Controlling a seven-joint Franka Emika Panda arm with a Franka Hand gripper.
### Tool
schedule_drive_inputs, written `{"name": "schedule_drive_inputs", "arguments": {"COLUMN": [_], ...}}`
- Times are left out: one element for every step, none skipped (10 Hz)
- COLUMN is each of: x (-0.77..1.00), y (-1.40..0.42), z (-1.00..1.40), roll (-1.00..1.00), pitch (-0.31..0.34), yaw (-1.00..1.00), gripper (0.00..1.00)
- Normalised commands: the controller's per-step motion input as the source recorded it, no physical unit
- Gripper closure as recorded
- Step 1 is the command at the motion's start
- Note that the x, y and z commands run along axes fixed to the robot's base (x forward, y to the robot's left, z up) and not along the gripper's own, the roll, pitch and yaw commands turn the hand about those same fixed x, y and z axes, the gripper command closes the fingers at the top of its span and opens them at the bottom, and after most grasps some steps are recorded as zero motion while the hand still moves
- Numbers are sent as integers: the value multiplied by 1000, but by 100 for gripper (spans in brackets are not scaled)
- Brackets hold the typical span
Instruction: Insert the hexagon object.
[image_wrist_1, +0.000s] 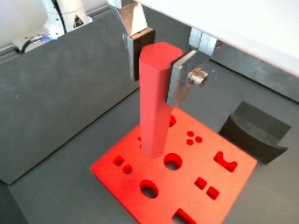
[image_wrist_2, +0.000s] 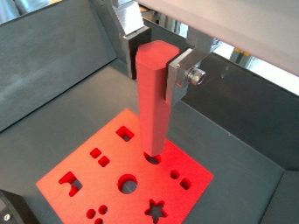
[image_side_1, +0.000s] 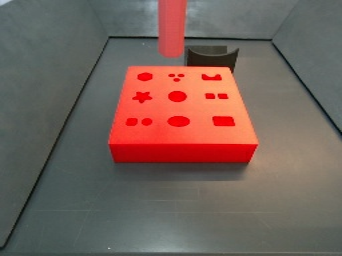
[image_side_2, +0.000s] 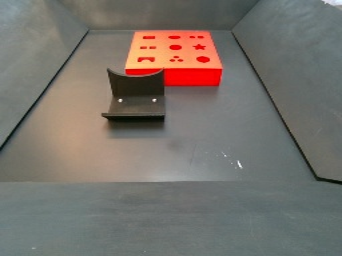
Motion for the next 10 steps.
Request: {"name": "schedule_drive_inputs", "arguments": {"x": [0,0,-17,0,-6,-123,-160,-111,-106,-120], "y": [0,-20,151,691,743,886,800,634,620,489], "z": [0,-40,-83,117,3,0,0,-40,-69,-251], "roll": [0,0,56,-246,-187,-29,0,80,94,51], "pitch": [-10,-10,0,-24,-77,-4,0,17,17,0], "yaw": [0,0,-34,154,249,257,357,457,463,643], "gripper": [100,100,100,100,100,100,100,100,100,100]}}
